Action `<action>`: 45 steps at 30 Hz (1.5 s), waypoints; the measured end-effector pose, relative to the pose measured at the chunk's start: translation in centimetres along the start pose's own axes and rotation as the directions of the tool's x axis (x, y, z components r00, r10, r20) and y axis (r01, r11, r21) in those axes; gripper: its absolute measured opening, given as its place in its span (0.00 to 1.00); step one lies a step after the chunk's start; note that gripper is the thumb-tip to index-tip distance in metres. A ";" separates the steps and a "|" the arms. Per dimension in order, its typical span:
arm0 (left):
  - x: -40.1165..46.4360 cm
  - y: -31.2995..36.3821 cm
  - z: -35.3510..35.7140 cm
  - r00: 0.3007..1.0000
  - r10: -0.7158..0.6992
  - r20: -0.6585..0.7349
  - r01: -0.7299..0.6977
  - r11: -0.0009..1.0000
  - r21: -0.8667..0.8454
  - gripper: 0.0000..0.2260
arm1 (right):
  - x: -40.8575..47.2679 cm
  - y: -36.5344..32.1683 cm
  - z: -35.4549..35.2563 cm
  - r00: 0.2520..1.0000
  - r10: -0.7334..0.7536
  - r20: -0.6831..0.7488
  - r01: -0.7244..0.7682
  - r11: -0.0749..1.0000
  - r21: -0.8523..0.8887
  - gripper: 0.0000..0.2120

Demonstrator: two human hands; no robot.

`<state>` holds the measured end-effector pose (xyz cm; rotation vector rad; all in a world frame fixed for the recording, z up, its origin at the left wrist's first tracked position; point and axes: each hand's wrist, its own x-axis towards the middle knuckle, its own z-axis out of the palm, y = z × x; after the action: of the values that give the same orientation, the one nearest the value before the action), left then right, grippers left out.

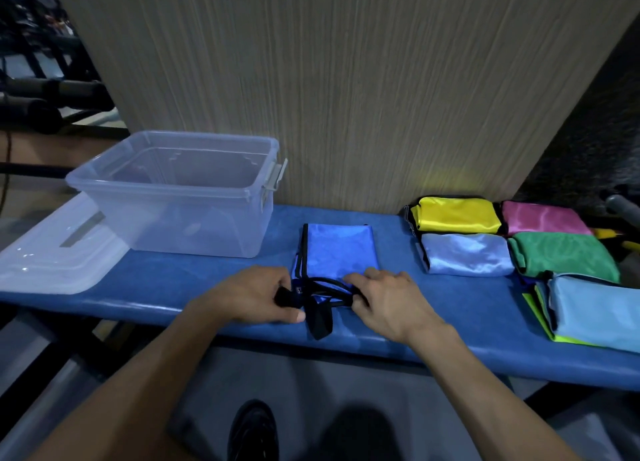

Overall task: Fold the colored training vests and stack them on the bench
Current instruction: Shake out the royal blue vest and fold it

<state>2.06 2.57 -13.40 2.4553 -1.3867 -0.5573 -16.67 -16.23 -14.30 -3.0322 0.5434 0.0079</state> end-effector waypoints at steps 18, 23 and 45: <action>-2.3 4.9 7.1 0.960 0.105 -0.259 -0.054 0.979 0.199 0.20 | -0.8 -3.0 1.8 0.999 0.007 -0.041 -0.017 0.970 -0.241 0.30; -1.9 4.7 7.4 0.904 0.190 -0.383 -0.108 0.968 0.224 0.11 | -0.7 -2.8 2.1 0.998 0.019 -0.053 -0.032 0.969 -0.244 0.31; 4.1 0.0 5.5 0.854 0.077 -0.515 -0.189 0.968 -0.167 0.06 | -0.4 1.6 1.2 0.984 -0.176 -0.001 0.176 0.982 0.066 0.34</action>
<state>1.47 -1.20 -19.09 2.0997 -1.1912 -0.0112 -17.58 -17.56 -15.63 -3.0030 0.2673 -0.0114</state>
